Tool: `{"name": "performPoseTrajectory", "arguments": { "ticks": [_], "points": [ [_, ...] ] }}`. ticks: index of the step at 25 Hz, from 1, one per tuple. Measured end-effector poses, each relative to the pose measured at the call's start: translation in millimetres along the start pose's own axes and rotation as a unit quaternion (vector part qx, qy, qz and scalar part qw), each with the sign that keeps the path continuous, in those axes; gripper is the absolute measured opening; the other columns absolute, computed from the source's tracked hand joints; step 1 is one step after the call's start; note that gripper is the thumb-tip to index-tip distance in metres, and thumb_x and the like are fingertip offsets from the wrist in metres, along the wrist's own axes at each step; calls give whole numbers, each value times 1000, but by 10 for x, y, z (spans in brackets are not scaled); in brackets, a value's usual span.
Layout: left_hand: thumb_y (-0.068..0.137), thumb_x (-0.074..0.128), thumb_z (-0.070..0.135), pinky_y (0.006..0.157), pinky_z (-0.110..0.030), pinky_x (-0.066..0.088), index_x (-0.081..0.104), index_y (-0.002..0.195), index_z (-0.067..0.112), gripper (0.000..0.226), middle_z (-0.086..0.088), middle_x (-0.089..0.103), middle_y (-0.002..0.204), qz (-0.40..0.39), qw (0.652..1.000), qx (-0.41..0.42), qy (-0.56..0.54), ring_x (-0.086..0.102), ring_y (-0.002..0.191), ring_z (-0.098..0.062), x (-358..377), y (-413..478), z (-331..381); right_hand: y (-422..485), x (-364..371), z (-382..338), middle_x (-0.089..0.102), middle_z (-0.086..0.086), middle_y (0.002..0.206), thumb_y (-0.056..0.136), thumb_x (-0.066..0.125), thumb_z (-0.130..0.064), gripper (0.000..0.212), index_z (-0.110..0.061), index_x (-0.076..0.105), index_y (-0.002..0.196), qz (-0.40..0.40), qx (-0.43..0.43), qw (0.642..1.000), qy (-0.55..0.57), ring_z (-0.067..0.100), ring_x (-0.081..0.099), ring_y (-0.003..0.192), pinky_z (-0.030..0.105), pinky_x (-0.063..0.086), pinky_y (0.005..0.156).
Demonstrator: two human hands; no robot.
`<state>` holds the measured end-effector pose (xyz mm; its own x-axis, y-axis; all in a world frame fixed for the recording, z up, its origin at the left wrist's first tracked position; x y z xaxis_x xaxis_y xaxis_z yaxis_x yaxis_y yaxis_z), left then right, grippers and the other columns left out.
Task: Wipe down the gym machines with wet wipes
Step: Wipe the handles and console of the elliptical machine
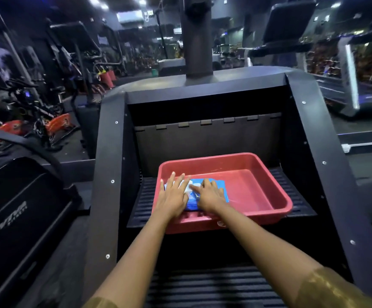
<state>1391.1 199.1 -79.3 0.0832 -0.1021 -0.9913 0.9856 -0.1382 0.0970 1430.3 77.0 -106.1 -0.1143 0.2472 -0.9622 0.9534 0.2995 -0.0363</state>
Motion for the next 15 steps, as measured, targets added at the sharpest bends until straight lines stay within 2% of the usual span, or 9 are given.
{"name": "performPoseTrajectory", "arguments": {
  "ticks": [3, 5, 6, 7, 8, 9, 10, 12, 15],
  "points": [
    [102, 28, 30, 115, -50, -10, 12, 152, 30, 53, 7, 1, 160, -60, 997, 2, 39, -12, 146, -20, 186, 74, -43, 61, 64, 105, 38, 7, 121, 89, 46, -21, 54, -39, 36, 139, -20, -37, 999, 3, 26, 35, 118, 39, 33, 95],
    [102, 25, 35, 113, -52, -13, 13, 152, 30, 52, 7, 2, 160, -84, 996, -14, 34, -13, 146, -20, 284, 89, -75, 89, 29, 192, 44, 6, 115, 88, 46, -13, 52, -30, 45, 137, -29, -74, 994, 72, 22, 44, 113, 32, 37, 93],
    [102, 24, 38, 112, -52, -14, 15, 152, 31, 51, 7, 3, 160, -90, 995, -24, 28, -13, 146, -19, 307, 92, -88, 118, -26, 238, 51, 9, 112, 86, 44, -3, 50, -21, 52, 132, -18, -81, 987, 134, 15, 54, 104, 26, 41, 87],
    [102, 23, 39, 112, -52, -15, 16, 152, 31, 51, 7, 4, 160, -92, 995, -32, 24, -13, 146, -19, 316, 87, -95, 154, -99, 299, 59, 12, 109, 84, 42, 4, 47, -12, 59, 125, 4, -71, 979, 193, 4, 61, 86, 17, 44, 75],
    [102, 23, 39, 112, -51, -15, 17, 151, 32, 50, 7, 5, 160, -90, 995, -38, 21, -12, 147, -19, 324, 82, -103, 201, -159, 371, 64, 12, 104, 84, 43, 6, 42, -8, 64, 118, 37, -53, 971, 231, -3, 61, 71, 12, 42, 63],
    [102, 24, 39, 112, -51, -15, 18, 151, 32, 50, 8, 6, 160, -84, 995, -40, 19, -11, 147, -18, 319, 71, -101, 244, -217, 427, 65, 6, 98, 85, 47, 3, 36, -9, 67, 113, 72, -36, 968, 238, -2, 61, 67, 12, 40, 62],
    [101, 25, 39, 112, -51, -14, 19, 151, 32, 50, 8, 7, 160, -77, 996, -41, 18, -10, 147, -18, 320, 61, -98, 283, -264, 455, 62, 1, 93, 87, 51, -3, 30, -12, 69, 110, 104, -32, 970, 215, 3, 62, 75, 16, 41, 68],
    [101, 25, 39, 112, -51, -14, 19, 151, 33, 51, 9, 8, 160, -66, 997, -40, 18, -9, 147, -18, 328, 41, -89, 349, -297, 430, 56, 4, 98, 87, 59, -12, 23, -18, 70, 107, 114, -85, 980, 142, 20, 58, 95, 28, 42, 83],
    [101, 25, 39, 112, -51, -17, 18, 151, 33, 51, 9, 8, 160, -65, 997, -43, 15, -10, 147, -18, 330, 34, -96, 405, -314, 259, 55, 3, 109, 84, 66, -25, 19, -22, 71, 103, 73, -214, 974, -31, 21, 50, 104, 32, 41, 81]
  ]
}}
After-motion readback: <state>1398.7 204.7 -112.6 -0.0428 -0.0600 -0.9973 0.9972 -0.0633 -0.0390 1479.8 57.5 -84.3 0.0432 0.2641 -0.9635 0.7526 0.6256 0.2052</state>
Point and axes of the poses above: each hand's wrist, its own y-axis towards the middle knuckle, its own x-axis out of the palm, z = x × y, the point moved 3 cm from there along y, towards the middle knuckle
